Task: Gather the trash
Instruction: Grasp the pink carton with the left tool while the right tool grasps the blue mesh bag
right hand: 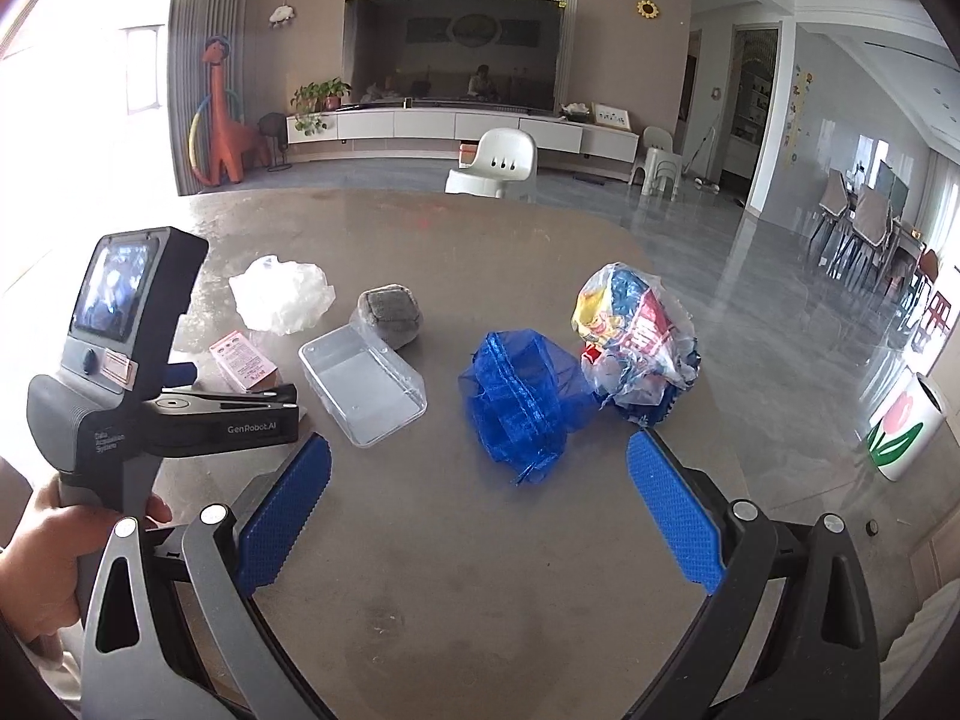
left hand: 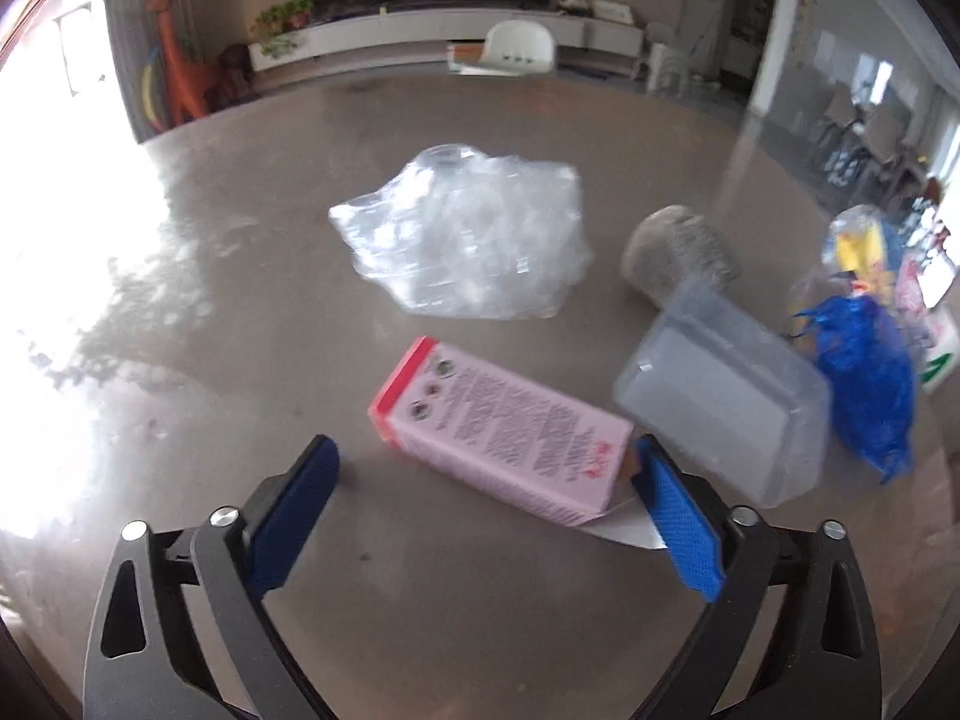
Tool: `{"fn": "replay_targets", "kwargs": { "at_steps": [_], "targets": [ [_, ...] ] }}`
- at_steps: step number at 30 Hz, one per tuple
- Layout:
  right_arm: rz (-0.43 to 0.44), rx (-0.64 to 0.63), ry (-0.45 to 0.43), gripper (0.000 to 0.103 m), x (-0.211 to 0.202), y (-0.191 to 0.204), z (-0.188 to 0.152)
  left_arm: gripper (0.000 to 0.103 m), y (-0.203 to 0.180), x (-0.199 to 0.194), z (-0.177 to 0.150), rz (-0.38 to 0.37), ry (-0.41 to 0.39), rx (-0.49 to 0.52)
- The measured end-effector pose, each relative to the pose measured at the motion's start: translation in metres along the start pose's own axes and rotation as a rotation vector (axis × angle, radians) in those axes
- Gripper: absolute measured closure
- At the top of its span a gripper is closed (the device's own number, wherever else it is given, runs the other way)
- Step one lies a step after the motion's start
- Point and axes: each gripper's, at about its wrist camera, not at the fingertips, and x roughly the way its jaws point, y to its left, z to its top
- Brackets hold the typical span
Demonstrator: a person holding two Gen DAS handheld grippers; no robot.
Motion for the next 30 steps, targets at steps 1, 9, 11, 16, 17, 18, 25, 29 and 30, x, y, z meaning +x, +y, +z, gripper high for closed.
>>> {"fn": "replay_targets", "kwargs": {
  "at_steps": [1, 9, 11, 16, 17, 18, 25, 29, 30],
  "targets": [
    [-0.001, -0.001, 0.0, 0.004, 0.0, 0.0, 0.0, 0.014, 0.0, 0.0, 0.001, -0.004, -0.005, 0.0],
    [0.004, -0.008, 0.01, 0.004, 0.003, 0.004, 0.0, 0.032, 0.006, -0.003, 0.007, -0.066, -0.03, 0.037],
    [0.006, -0.01, 0.007, 0.004, 0.004, 0.005, 0.0, 0.032, 0.011, -0.015, 0.005, -0.055, -0.062, 0.047],
    [-0.004, 0.0, 0.003, 0.004, 0.019, 0.002, 0.003, 0.032, 0.009, -0.041, 0.003, -0.052, -0.119, 0.084],
    [-0.015, 0.001, 0.003, 0.004, 0.024, 0.001, 0.004, 0.032, 0.009, -0.046, 0.0, -0.051, -0.131, 0.093],
    [-0.024, 0.002, 0.0, 0.004, 0.027, 0.0, 0.006, 0.032, 0.008, -0.051, 0.0, -0.053, -0.141, 0.102],
    [-0.047, 0.066, 0.045, 0.004, 0.064, -0.016, 0.019, 0.032, 0.006, -0.069, 0.009, -0.083, -0.187, 0.114],
    [-0.042, 0.081, 0.154, 0.016, 0.096, -0.017, 0.016, 0.032, 0.009, -0.076, 0.009, -0.092, -0.197, 0.117],
    [-0.048, 0.083, 0.183, 0.035, 0.102, -0.016, 0.014, 0.032, 0.009, -0.076, 0.009, -0.095, -0.196, 0.117]
  ]
}}
